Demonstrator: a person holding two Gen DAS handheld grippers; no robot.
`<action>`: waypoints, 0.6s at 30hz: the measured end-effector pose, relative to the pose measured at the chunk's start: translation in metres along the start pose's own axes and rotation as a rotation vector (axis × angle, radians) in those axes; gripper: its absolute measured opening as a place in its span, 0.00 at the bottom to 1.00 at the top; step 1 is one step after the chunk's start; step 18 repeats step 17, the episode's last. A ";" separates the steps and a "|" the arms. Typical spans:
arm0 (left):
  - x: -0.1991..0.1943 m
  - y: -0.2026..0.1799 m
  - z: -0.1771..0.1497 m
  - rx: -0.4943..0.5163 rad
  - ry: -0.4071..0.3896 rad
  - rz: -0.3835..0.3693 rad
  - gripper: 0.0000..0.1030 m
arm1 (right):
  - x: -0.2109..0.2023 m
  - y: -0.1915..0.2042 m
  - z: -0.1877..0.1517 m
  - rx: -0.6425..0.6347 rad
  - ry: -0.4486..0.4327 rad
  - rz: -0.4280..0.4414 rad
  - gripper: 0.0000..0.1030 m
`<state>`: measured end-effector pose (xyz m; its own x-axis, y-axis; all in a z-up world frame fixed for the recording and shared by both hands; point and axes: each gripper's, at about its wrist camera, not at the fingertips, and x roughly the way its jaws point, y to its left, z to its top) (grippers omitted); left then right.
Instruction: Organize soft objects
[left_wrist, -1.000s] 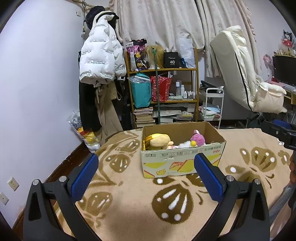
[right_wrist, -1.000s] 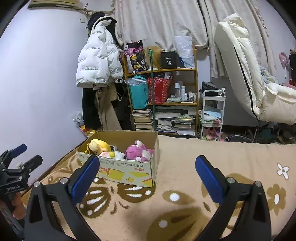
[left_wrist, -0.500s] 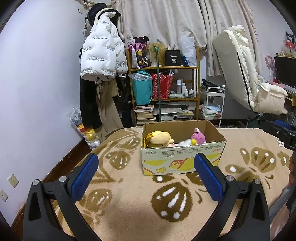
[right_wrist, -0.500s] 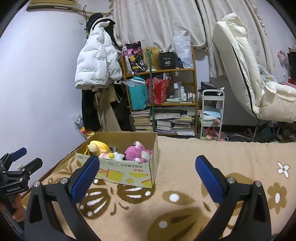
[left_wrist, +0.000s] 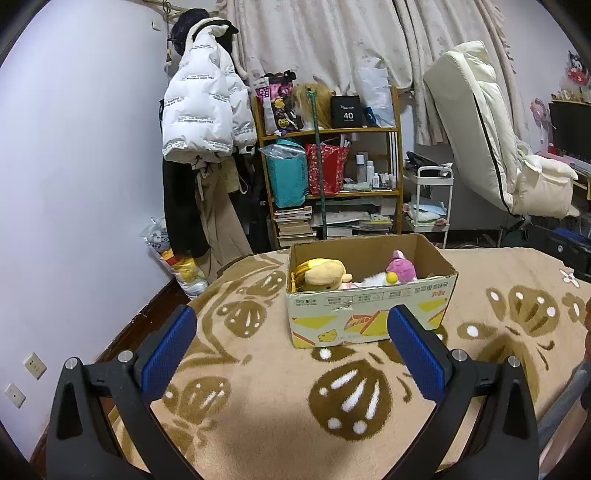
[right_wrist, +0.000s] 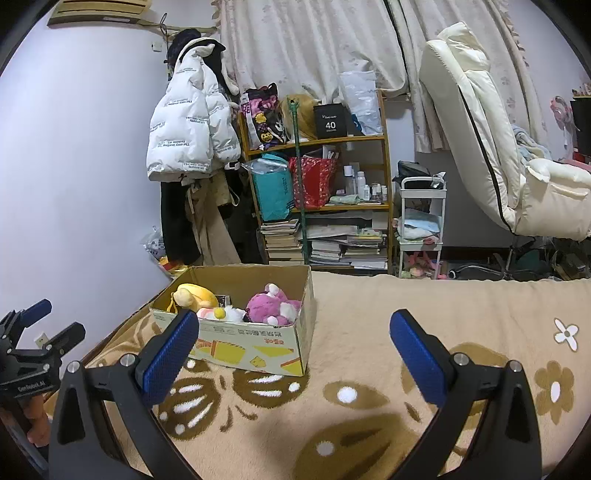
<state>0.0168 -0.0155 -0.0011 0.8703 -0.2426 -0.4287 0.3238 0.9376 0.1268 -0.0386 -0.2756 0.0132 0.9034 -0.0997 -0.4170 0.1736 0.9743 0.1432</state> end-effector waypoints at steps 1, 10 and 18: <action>0.000 0.000 0.000 0.000 -0.001 -0.006 0.99 | 0.000 0.000 0.001 0.002 0.000 -0.002 1.00; -0.001 -0.001 0.000 0.003 0.001 -0.011 0.99 | 0.000 0.000 0.001 0.001 -0.001 -0.002 1.00; 0.001 -0.001 0.000 0.005 0.005 -0.013 0.99 | 0.000 -0.001 0.003 0.010 0.001 -0.006 1.00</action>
